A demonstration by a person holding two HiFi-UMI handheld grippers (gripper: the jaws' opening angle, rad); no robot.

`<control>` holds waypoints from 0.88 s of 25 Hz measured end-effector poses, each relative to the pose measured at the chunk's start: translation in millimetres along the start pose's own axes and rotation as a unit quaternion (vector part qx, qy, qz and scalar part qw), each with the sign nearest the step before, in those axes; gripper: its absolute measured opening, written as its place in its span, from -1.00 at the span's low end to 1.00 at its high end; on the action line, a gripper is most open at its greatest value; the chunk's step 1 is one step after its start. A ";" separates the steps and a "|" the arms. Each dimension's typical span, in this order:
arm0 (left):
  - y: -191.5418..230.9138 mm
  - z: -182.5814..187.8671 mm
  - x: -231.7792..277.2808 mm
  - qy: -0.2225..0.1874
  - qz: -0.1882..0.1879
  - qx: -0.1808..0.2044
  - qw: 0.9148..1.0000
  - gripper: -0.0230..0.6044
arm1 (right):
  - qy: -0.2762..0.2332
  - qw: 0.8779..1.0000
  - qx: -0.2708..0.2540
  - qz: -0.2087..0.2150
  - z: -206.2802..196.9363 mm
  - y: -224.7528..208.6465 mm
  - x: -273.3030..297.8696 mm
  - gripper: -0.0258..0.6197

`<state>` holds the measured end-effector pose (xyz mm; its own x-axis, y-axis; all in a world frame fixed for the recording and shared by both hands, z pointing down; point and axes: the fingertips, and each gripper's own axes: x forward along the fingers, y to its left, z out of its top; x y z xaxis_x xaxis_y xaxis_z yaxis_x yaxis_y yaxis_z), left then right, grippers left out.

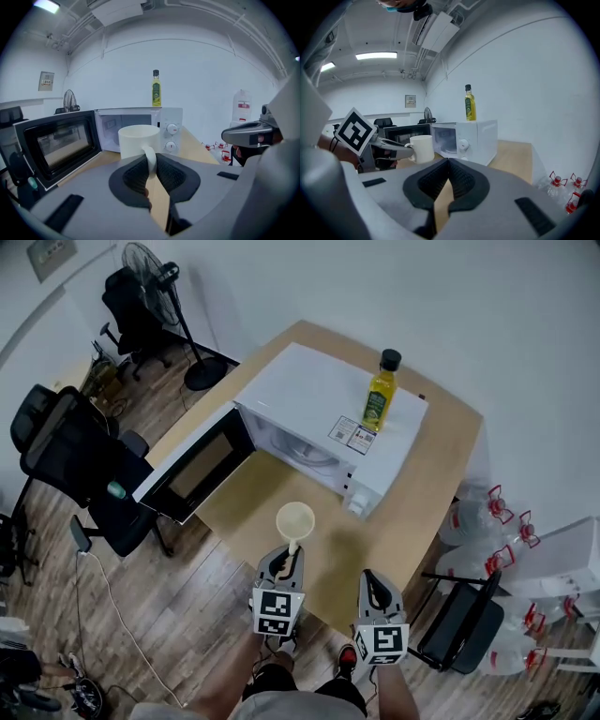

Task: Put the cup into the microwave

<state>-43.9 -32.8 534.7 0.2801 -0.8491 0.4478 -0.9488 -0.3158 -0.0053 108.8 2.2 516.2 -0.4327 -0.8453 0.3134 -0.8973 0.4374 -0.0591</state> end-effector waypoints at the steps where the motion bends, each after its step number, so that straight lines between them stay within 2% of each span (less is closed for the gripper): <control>1: 2.1 4.3 -5.2 -0.004 -0.001 0.001 1.000 -0.74 | -0.005 1.000 -0.003 0.000 6.2 3.3 0.3 -0.86; 12: 34.9 42.8 -51.2 -0.041 -0.006 0.016 0.999 -0.74 | -0.057 0.998 -0.025 -0.019 64.5 35.2 6.7 -0.86; 22: 58.9 60.2 -66.6 -0.064 -0.031 0.033 0.997 -0.74 | -0.085 0.995 -0.030 -0.043 86.1 64.1 17.0 -0.86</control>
<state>-109.6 -20.4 450.8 0.3575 -0.8731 0.3316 -0.9188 -0.3924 -0.0425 36.4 -10.6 436.2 -0.3672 -0.9180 0.1498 -0.9272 0.3741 0.0198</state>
